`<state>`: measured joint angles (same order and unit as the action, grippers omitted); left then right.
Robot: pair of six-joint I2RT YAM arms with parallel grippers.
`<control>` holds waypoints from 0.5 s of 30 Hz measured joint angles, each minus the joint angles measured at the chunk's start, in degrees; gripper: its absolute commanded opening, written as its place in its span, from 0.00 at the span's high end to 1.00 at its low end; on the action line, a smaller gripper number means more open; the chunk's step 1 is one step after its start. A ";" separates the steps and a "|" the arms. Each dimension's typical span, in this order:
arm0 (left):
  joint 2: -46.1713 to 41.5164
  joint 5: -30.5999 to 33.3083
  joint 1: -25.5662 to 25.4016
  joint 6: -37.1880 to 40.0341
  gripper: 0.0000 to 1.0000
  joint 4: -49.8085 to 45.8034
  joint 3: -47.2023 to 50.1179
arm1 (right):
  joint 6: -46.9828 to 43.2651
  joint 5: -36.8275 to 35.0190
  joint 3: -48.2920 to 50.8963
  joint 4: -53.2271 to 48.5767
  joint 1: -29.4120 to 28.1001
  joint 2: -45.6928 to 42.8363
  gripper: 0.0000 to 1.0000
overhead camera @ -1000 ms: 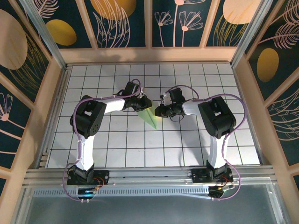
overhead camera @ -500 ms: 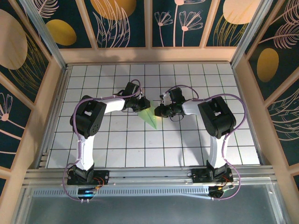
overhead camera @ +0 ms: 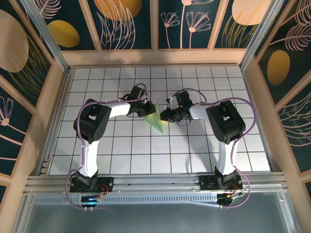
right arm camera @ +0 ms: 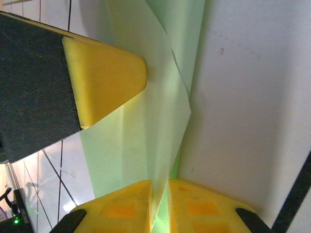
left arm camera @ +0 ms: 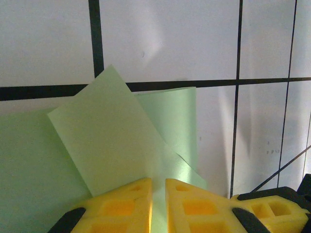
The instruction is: Fold a paper plane with a square sheet of paper (fold left side to right side)
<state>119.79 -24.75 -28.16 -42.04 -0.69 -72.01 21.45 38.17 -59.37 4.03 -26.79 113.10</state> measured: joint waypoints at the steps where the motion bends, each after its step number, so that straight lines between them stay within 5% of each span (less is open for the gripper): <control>1: 0.00 0.00 0.00 0.00 0.84 0.00 0.00 | 0.13 0.20 -0.09 0.02 0.00 0.00 0.80; 15: 0.00 0.20 0.00 0.00 0.85 0.26 0.15 | 0.92 -1.70 0.70 -3.21 2.25 -8.15 0.70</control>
<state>119.79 -24.56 -28.16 -42.04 -0.43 -71.85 22.37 36.47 -58.67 0.82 -24.53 104.95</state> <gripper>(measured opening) 0.147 0.319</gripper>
